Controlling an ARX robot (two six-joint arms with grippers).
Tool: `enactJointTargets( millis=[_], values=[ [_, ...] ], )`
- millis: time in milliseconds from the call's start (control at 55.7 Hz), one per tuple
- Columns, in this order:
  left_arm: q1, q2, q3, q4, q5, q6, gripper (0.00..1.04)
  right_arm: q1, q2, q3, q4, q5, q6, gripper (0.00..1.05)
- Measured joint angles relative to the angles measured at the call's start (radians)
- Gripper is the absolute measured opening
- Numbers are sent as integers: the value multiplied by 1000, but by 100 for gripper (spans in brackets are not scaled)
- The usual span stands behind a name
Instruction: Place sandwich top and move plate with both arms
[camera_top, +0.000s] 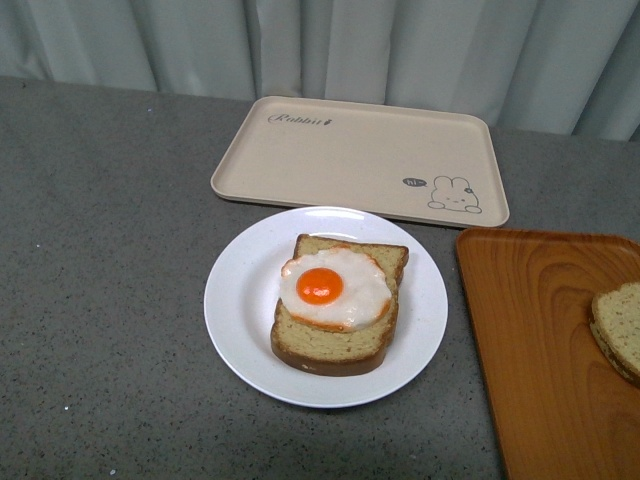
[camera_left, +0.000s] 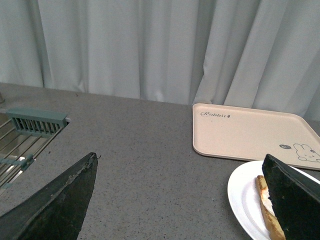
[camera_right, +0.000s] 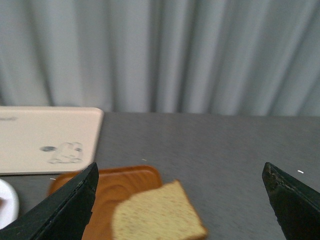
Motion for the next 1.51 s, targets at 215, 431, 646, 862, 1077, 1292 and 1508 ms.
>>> enactJointTargets(
  millis=[215, 431, 646, 862, 1077, 1292, 1508],
  values=[
    [0, 0, 0, 0, 0, 0, 98, -378, 666, 109, 551, -226, 38, 96],
    [0, 0, 0, 0, 0, 0, 98, -617, 1078, 329, 420, -461, 212, 96],
    [0, 0, 0, 0, 0, 0, 98, -698, 1303, 542, 239, -719, 339, 96],
    [0, 0, 0, 0, 0, 0, 98, -724, 1500, 699, 85, -955, 338, 96],
    [0, 0, 0, 0, 0, 0, 98, -761, 1654, 865, -155, -1053, 177, 96],
    [0, 0, 0, 0, 0, 0, 98, -751, 1768, 959, -316, -1014, -73, 96],
    [0, 0, 0, 0, 0, 0, 98, -689, 1855, 1002, -328, -1027, -158, 96]
  ],
)
